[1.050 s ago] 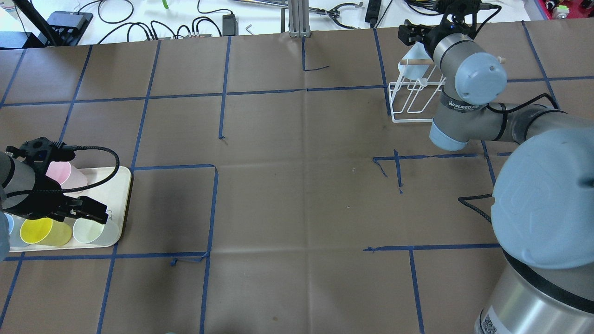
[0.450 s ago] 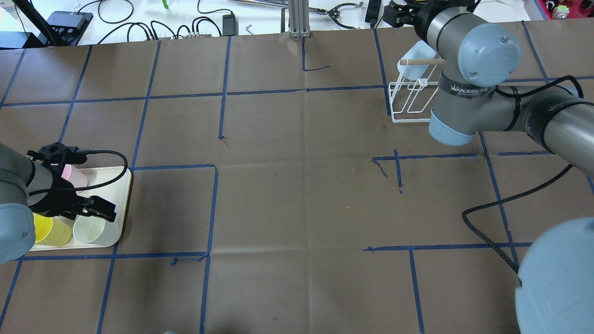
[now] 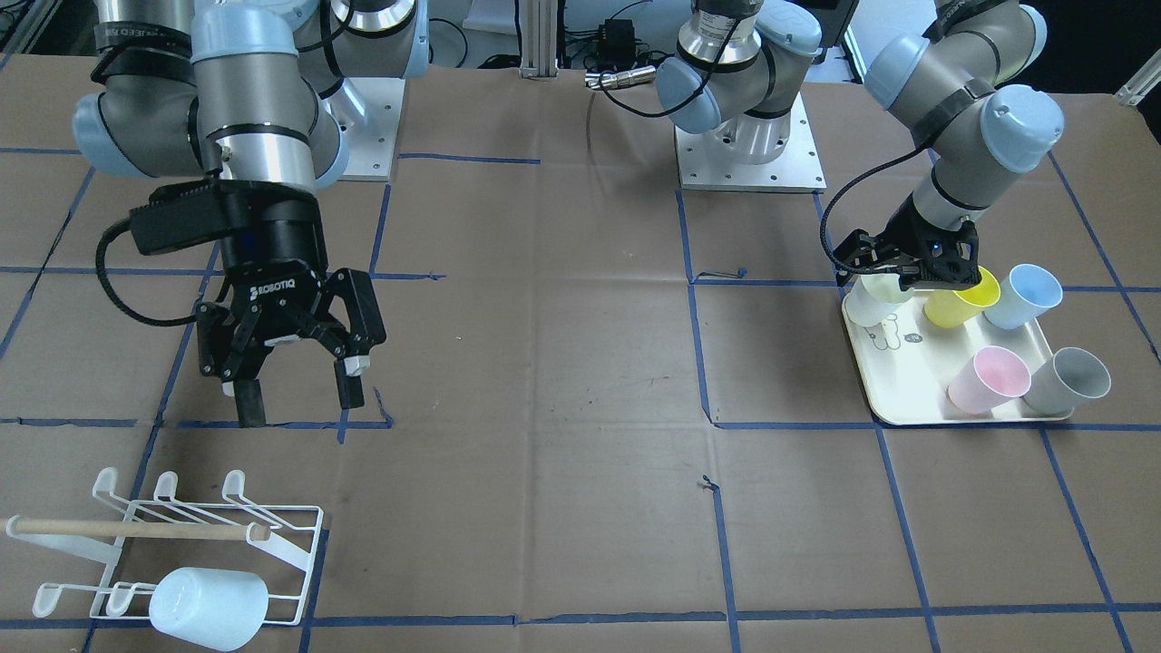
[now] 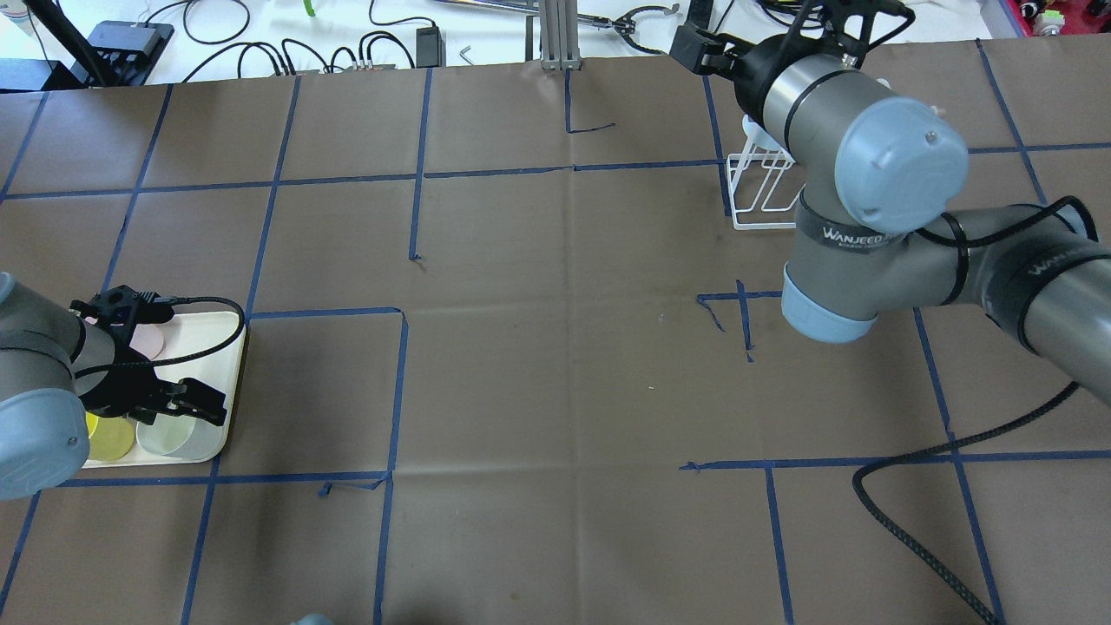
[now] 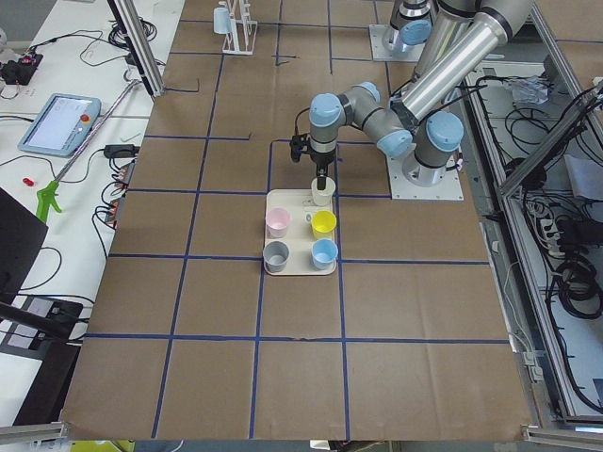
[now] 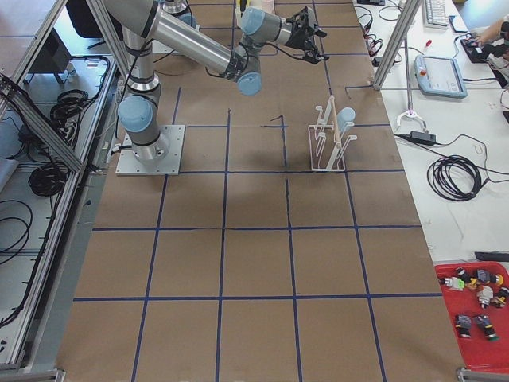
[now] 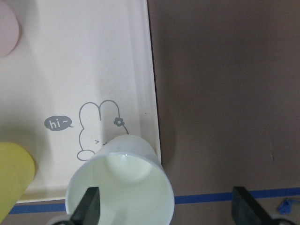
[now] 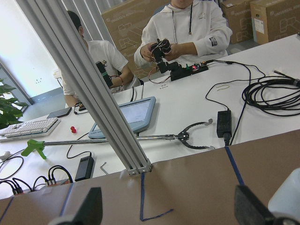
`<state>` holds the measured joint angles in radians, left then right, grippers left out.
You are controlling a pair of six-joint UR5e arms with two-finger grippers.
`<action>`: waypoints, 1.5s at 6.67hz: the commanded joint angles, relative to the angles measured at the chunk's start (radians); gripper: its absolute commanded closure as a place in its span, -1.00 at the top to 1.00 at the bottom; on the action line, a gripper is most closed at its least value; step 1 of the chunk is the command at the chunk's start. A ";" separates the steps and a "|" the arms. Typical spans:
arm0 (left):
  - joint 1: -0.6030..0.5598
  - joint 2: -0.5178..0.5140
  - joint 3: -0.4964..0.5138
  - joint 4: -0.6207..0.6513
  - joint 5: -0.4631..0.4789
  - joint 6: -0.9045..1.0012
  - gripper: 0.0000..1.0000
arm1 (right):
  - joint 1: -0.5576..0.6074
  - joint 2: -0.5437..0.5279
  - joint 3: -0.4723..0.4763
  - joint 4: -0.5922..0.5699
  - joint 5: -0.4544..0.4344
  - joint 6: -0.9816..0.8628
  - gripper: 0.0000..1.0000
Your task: Transfer IKEA cup to right arm and place on rack
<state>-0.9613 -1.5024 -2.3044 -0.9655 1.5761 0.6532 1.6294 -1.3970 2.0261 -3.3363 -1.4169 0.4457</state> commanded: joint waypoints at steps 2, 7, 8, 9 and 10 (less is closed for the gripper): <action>0.006 -0.018 -0.012 0.008 0.007 0.000 0.00 | 0.116 -0.033 0.111 -0.052 0.080 0.519 1.00; 0.004 0.017 0.061 -0.060 -0.005 0.003 -1.00 | 0.122 0.019 0.215 -0.409 0.139 0.942 1.00; -0.002 0.051 0.133 -0.170 -0.042 -0.003 -1.00 | 0.124 0.019 0.220 -0.470 0.138 0.984 1.00; -0.010 0.071 0.252 -0.315 -0.071 -0.009 -1.00 | 0.122 0.019 0.245 -0.512 0.136 0.990 1.00; -0.020 0.055 0.416 -0.452 -0.076 -0.004 -1.00 | 0.122 0.013 0.267 -0.509 0.125 0.990 1.00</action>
<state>-0.9708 -1.4450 -2.0539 -1.2609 1.5160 0.6479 1.7523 -1.3800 2.2681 -3.8254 -1.2829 1.4270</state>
